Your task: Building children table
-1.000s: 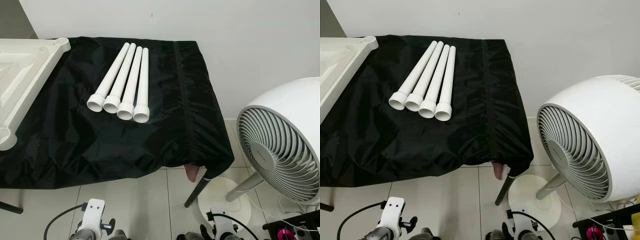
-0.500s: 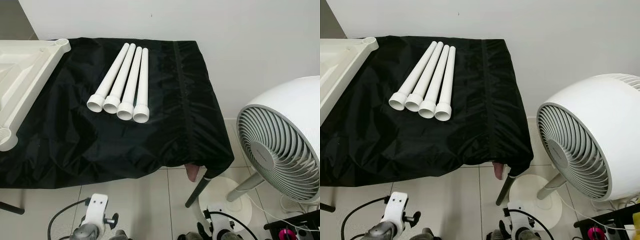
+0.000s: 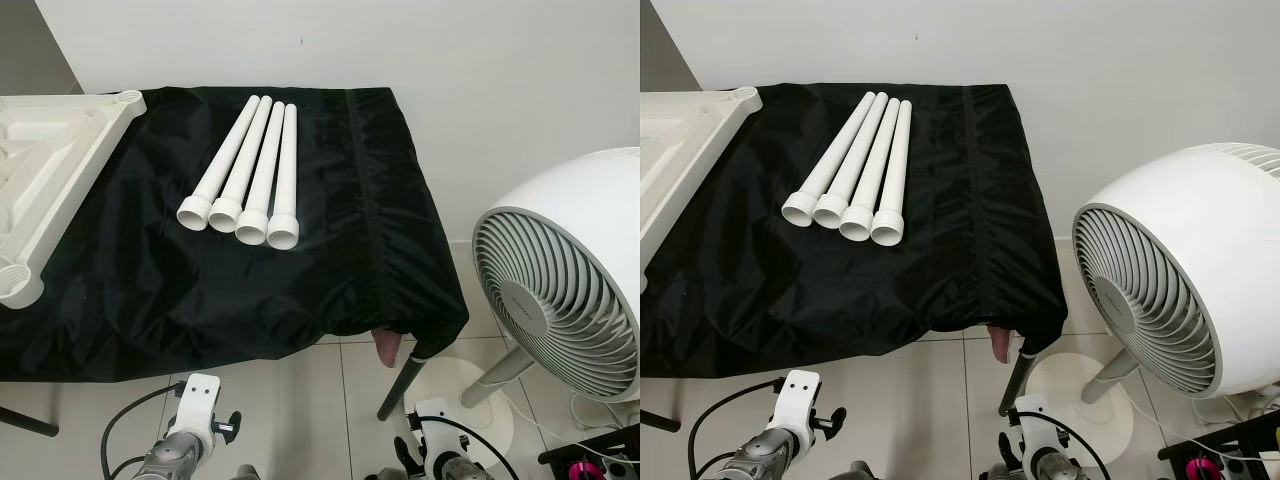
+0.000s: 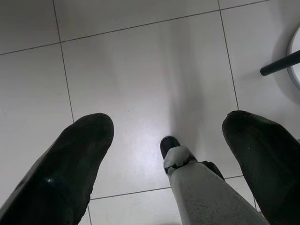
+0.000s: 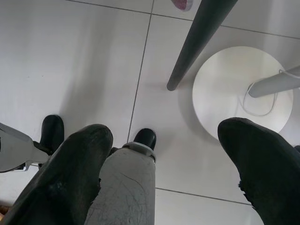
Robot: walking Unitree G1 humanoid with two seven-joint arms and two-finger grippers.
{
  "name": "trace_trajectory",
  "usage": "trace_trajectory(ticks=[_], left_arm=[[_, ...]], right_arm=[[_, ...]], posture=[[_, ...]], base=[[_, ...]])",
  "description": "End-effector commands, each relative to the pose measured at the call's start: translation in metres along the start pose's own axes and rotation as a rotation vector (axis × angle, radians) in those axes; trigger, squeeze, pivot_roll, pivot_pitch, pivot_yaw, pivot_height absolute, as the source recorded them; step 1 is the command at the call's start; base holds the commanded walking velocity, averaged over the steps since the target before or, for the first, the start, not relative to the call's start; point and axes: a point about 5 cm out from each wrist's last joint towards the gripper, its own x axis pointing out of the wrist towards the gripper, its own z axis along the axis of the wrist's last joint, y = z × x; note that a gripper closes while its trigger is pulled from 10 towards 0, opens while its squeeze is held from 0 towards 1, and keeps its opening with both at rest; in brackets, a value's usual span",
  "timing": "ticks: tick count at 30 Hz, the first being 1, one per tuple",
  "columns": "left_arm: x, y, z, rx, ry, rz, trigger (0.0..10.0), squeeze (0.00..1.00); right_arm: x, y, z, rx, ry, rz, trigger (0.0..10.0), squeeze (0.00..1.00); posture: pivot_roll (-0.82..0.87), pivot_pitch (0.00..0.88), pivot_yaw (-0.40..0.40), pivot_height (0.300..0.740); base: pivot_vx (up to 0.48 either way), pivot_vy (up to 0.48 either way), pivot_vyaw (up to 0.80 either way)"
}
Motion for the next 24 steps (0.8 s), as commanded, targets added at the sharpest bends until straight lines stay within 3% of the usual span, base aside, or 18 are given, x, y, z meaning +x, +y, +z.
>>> trace_trajectory(ticks=[1,18,24], left_arm=[[-0.001,0.001,-0.003,-0.002,0.014,0.032,10.0,0.00],[0.001,-0.005,-0.001,-0.014,0.007,0.013,10.0,0.00],[0.002,-0.006,0.001,-0.065,0.001,0.027,10.0,0.00]], right_arm=[[0.000,0.004,-0.001,0.007,0.008,0.010,10.0,0.00],[0.004,-0.003,0.008,0.023,-0.003,-0.020,10.0,0.00],[0.003,-0.007,0.005,0.024,0.013,-0.033,10.0,0.00]], posture=[[-0.02,0.000,0.060,0.740],[-0.04,0.000,0.051,0.740],[-0.03,0.000,0.043,0.740]], base=[[0.000,0.000,0.00],[0.000,0.000,0.00],[0.000,0.000,0.00]])
